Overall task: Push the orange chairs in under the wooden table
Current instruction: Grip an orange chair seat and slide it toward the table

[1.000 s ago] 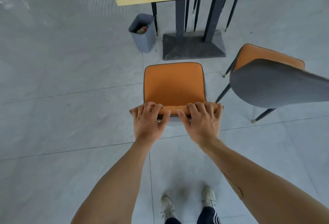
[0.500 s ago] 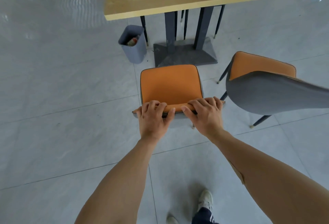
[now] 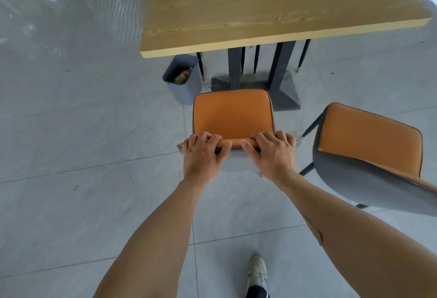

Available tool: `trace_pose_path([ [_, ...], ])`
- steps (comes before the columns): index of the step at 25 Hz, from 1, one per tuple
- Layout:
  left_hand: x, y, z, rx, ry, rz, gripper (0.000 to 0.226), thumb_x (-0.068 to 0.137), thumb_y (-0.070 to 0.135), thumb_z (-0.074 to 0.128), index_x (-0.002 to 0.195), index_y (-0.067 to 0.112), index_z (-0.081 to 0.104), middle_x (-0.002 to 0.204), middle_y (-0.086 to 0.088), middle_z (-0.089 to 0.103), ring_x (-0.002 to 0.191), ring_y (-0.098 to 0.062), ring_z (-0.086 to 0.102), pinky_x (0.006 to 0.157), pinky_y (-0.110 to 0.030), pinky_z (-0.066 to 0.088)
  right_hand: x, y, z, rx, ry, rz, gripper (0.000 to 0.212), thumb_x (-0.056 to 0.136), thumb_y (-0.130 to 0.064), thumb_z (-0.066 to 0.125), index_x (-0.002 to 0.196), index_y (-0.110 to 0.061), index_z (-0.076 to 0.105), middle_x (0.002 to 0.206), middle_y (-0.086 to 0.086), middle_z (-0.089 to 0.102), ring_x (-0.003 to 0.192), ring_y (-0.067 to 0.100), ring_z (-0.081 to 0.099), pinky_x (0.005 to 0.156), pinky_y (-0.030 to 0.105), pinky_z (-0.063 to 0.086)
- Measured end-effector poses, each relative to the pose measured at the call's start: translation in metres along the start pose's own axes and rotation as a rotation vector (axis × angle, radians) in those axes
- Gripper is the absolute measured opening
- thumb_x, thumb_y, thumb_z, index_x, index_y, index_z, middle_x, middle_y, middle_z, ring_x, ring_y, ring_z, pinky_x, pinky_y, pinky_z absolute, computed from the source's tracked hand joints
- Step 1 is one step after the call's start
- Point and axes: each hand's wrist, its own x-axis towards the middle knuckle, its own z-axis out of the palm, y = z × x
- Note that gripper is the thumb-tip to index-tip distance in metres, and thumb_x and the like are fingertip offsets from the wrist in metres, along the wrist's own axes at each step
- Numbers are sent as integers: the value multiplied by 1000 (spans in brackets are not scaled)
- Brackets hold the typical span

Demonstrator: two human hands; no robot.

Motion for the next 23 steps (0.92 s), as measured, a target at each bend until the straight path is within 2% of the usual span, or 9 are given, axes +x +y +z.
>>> trace_pose_path([
  [4,56,-3,11,23,-27,-15,49,94,63,32,96,29,68,100,2,60,95,-27,54,86,-43,40,59,9,8,18,-15,8,60,95,-70,24,94,-29,69,96,-8,69,92,25,53,88,40,32],
  [13,129,-4,24,0,-111,-14,56,93,67,27,103,29,67,107,2,59,101,-26,52,90,-42,36,133,27,15,6,-41,-26,61,94,-70,22,91,-28,66,97,-8,68,93,26,51,88,42,33],
  [19,155,-34,20,5,-129,3,55,93,66,26,103,30,66,108,2,58,101,-26,52,90,-42,36,153,3,26,-8,14,-13,56,97,-67,28,84,-26,64,90,-8,67,88,25,52,87,40,32],
  [23,162,-46,13,19,-169,16,59,92,68,21,107,30,64,113,1,57,102,-27,52,91,-43,37,156,-9,32,-30,23,1,59,97,-68,24,83,-26,63,89,-8,67,86,25,51,86,40,32],
])
